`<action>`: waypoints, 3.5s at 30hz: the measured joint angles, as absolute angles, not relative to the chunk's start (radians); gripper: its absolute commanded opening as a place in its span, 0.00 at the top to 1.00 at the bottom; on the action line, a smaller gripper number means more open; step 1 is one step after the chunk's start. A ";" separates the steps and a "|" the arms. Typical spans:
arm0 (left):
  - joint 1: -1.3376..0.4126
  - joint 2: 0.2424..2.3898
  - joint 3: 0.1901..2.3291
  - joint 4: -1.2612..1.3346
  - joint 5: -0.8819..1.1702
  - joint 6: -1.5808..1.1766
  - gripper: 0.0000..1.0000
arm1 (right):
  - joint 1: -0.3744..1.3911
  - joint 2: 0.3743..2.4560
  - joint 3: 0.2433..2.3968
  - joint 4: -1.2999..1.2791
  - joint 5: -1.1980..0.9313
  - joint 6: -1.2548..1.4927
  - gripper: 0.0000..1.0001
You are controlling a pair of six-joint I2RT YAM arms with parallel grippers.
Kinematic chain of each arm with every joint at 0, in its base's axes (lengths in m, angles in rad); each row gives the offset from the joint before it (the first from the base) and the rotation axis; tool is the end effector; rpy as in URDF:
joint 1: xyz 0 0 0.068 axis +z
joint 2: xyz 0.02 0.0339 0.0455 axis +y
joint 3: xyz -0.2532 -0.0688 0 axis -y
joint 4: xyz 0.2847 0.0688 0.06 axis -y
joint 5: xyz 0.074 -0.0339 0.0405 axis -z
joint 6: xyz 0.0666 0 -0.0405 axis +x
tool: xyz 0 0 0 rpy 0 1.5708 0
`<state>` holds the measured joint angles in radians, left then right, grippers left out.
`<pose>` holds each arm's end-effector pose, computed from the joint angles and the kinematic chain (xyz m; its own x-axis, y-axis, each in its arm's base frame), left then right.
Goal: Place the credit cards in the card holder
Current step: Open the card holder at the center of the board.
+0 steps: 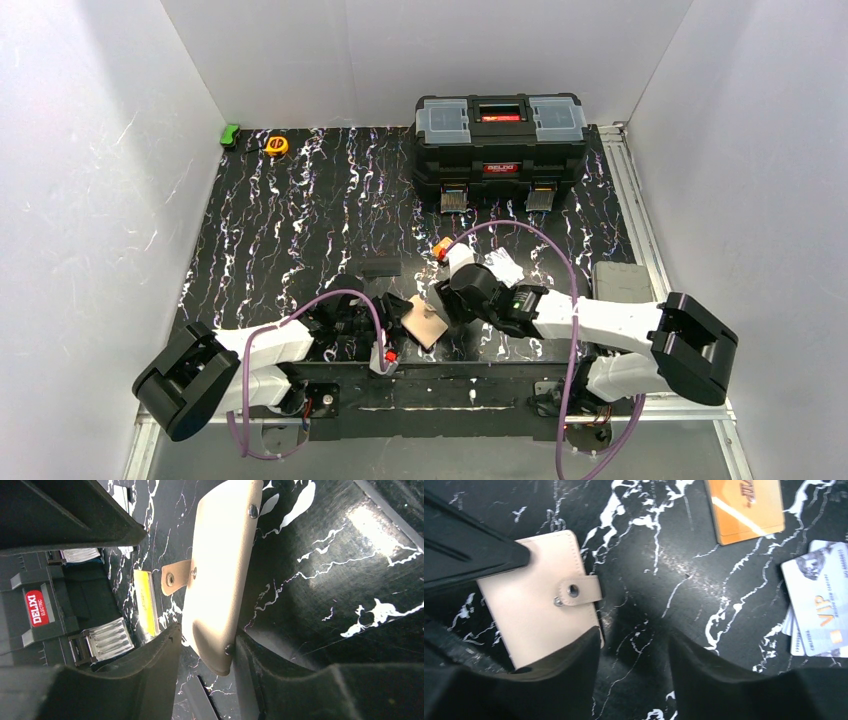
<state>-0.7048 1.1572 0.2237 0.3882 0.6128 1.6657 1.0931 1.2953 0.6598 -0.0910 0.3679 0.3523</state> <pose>0.1624 -0.1884 0.0856 0.9379 0.2713 -0.2160 0.3076 -0.3634 0.8794 0.1673 0.2711 0.1460 -0.5299 -0.3233 -0.7840 -0.5564 0.8303 0.0337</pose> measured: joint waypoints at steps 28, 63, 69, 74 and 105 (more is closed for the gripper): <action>-0.705 1.157 0.224 0.388 0.612 1.665 0.60 | 1.092 1.507 0.803 -0.044 0.206 0.238 0.99; -0.705 1.110 0.488 0.018 0.569 1.190 0.13 | 1.040 1.252 0.830 -0.241 -0.020 0.285 0.99; -0.705 1.106 0.534 -0.103 0.610 1.129 0.15 | 1.040 1.214 0.830 -0.264 -0.019 0.285 0.99; -0.707 1.087 0.532 -0.209 0.630 1.122 0.16 | 1.040 1.208 0.830 -0.277 -0.019 0.285 0.99; -0.942 1.089 0.518 -0.151 0.649 1.172 0.21 | 1.040 1.201 0.830 -0.290 -0.011 0.306 0.99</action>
<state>-0.9417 1.0885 0.5179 -0.1509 0.6487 1.1725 1.0401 1.2011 0.8303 -0.2901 -0.0113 0.3061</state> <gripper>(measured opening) 0.791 0.032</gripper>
